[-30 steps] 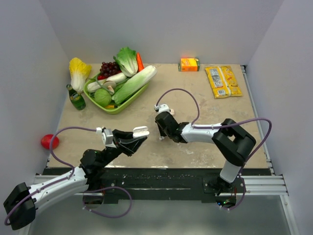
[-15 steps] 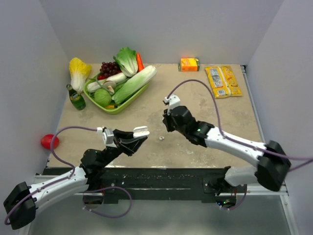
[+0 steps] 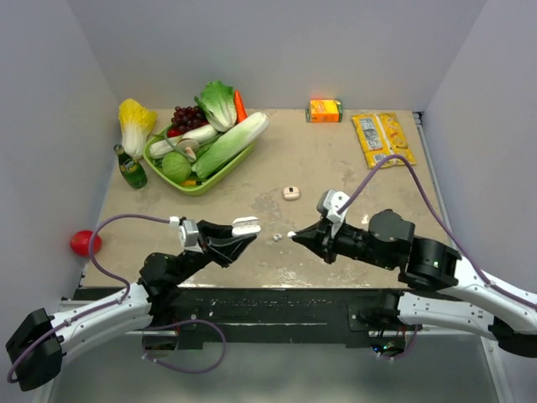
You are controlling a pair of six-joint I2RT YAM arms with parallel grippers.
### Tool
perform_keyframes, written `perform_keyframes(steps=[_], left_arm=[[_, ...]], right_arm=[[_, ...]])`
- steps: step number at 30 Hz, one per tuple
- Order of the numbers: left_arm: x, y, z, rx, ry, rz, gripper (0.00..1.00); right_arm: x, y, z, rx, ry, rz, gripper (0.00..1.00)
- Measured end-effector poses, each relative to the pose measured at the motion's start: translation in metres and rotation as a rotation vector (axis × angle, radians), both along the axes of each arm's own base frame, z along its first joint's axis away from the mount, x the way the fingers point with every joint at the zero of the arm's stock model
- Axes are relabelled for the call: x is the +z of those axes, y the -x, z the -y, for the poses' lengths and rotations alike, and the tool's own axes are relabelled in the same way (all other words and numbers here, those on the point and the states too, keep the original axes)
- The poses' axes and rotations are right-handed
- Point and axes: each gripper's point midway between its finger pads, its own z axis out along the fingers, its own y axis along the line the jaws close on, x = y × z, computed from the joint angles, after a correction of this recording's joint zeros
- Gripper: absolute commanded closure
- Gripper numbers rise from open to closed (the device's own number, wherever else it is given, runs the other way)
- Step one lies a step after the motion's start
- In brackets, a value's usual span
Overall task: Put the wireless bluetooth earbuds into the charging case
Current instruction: Place the earbud in the charging case.
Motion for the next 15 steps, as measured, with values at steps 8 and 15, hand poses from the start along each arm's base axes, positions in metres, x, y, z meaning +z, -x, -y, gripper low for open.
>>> perform_keyframes(steps=[8,15], left_arm=[[0.036,0.032,0.034,-0.247,-0.072,0.16,1.0],[0.03,0.046,0.057,-0.407,-0.175,0.191,1.0]], right_arm=[[-0.003,0.025,0.0,0.148,0.026,-0.004,1.0],[-0.009,0.032,-0.007,0.206,0.053,-0.022,1.0]])
